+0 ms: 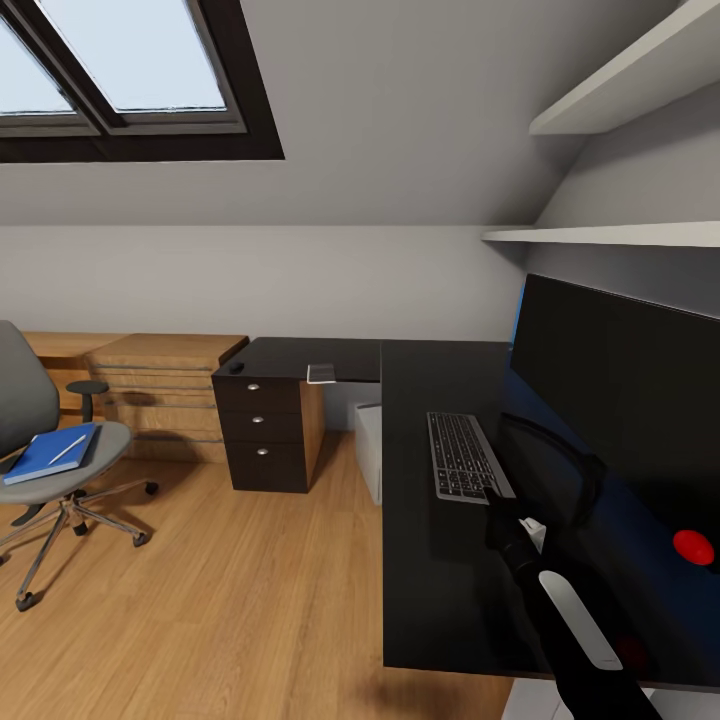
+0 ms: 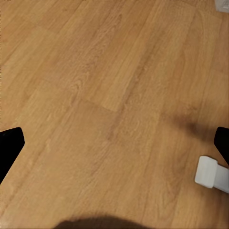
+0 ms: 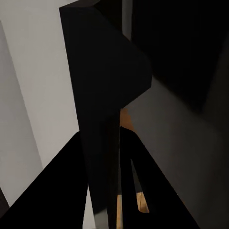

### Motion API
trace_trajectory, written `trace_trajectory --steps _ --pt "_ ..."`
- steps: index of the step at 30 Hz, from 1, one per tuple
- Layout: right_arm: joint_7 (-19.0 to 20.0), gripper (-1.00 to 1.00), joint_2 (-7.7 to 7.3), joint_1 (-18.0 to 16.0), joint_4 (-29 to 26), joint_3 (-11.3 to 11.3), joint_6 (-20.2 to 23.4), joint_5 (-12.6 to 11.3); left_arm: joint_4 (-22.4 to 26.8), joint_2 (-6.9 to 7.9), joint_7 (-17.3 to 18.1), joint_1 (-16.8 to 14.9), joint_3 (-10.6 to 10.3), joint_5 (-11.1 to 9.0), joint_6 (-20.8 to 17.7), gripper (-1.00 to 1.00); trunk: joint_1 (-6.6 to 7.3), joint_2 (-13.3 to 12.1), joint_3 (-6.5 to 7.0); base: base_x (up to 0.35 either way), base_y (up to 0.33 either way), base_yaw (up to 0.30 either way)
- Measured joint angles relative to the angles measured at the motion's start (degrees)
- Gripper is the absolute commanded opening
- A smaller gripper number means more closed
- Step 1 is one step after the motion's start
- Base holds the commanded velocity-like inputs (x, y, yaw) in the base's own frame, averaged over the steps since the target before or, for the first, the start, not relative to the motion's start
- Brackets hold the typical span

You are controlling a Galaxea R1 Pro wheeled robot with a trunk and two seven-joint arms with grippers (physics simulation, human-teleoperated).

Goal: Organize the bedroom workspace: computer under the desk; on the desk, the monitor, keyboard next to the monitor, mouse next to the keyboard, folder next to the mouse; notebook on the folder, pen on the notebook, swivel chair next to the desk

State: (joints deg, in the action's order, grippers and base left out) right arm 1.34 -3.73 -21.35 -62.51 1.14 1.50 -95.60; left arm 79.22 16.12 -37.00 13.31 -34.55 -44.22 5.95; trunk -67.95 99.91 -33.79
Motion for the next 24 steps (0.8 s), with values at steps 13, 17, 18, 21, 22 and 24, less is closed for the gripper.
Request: trace_trajectory --steps 13,17,18,21,22,24 --pt "0.4 -1.0 0.0 0.0 0.3 0.0 0.1 -0.1 0.0 0.09 0.0 0.0 0.1 0.0 0.0 1.0 0.0 0.0 0.0 0.0 0.0 0.0" --pt "0.1 -1.0 0.01 0.0 0.0 0.1 0.0 -0.2 -0.1 0.1 0.0 0.0 0.1 -0.1 0.0 1.0 0.0 0.0 0.0 0.0 0.0 -0.06" --pt "-0.4 -1.0 0.02 0.0 -0.3 0.1 0.0 -0.2 -0.1 0.13 0.0 0.0 0.1 -0.1 0.0 1.0 0.0 0.0 0.0 0.0 0.0 -0.115" --pt "-0.4 -1.0 0.0 0.0 -0.4 0.1 0.0 -0.3 -0.2 0.15 0.0 0.0 0.1 -0.1 0.0 1.0 0.0 0.0 0.0 0.0 0.0 -0.088" --pt "-0.4 -1.0 0.0 0.0 -0.4 0.1 0.0 -0.3 -0.2 0.16 0.0 0.0 0.1 -0.1 0.0 1.0 0.0 0.0 0.0 0.0 0.0 -0.038" --pt "-0.4 -1.0 0.0 0.0 -0.3 0.0 0.1 -0.3 -0.2 0.17 0.0 0.0 0.2 -0.2 0.0 1.0 0.0 0.0 0.0 0.0 0.0 -0.022"
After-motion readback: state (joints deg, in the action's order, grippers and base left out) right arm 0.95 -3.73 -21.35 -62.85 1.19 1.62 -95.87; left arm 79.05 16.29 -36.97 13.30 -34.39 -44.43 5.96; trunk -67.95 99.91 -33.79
